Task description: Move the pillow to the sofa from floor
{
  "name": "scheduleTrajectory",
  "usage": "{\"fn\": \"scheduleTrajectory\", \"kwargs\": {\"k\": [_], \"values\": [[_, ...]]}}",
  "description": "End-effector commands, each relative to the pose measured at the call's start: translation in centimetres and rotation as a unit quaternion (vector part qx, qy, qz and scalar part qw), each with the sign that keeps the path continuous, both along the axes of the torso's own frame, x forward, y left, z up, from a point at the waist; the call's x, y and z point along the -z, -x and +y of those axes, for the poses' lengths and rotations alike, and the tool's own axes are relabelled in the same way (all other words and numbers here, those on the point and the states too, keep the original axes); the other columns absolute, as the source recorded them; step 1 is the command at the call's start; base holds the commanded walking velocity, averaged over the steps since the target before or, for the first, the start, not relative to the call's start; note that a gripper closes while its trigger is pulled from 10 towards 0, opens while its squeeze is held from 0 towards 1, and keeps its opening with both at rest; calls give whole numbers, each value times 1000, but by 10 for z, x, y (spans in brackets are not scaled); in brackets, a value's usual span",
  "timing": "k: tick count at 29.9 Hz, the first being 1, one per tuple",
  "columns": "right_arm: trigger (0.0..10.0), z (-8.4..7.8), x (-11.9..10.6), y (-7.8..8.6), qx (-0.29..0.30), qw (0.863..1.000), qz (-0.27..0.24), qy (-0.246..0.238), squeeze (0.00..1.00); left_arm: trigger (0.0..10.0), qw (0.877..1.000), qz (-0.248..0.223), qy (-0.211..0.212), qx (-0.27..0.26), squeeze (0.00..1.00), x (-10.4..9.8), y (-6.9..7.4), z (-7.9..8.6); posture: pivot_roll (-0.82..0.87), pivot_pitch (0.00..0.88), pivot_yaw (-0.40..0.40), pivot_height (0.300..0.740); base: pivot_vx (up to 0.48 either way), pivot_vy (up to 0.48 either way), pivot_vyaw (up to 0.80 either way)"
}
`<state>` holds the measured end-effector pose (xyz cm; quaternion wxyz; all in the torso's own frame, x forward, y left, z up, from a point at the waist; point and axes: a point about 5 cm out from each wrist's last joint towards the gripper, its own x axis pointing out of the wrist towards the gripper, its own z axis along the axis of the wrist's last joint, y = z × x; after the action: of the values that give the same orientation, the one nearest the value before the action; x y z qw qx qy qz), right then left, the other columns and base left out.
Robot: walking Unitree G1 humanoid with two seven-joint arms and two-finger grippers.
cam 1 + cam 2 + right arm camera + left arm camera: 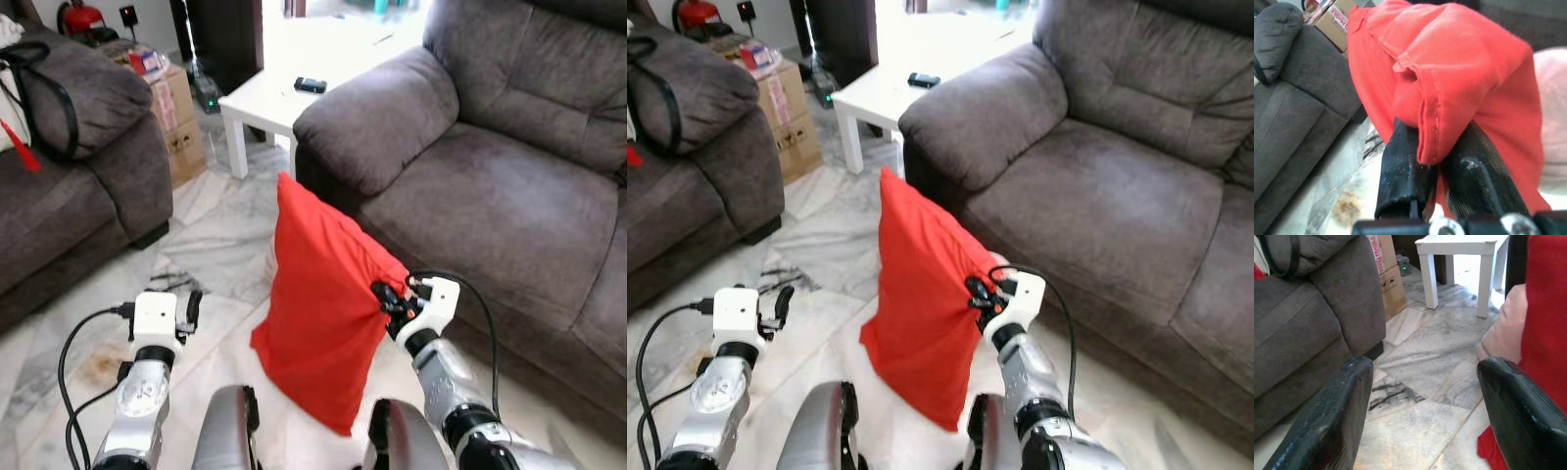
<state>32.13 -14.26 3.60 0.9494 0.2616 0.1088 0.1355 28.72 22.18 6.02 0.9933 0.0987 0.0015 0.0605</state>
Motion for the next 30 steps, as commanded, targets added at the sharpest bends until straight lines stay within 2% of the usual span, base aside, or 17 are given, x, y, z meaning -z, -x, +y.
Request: {"fn": "scheduleTrajectory", "kwargs": {"k": [1, 18, 23, 30], "values": [[10000, -5, -9, -5, 10, 1000, -27, 2, 0, 10000, 1000, 1, 3, -3, 0, 2, 2, 0, 147, 143, -40, 586, 0, 0, 0], [10000, 1, -11, -5, 6, 999, -37, -6, 0, 10000, 1000, 1, -1, 3, 0, 2, 2, 0, 153, 152, -29, 691, 0, 0, 0], [10000, 1, -12, -6, 5, 999, -40, -6, 0, 10000, 1000, 1, -2, 4, 0, 1, 2, 0, 155, 153, -29, 736, 0, 0, 0], [10000, 3, -13, -7, 4, 999, -41, -7, 0, 10000, 1000, 1, -5, 6, 0, 1, 2, -1, 157, 151, -25, 740, 0, 0, 0]]}}
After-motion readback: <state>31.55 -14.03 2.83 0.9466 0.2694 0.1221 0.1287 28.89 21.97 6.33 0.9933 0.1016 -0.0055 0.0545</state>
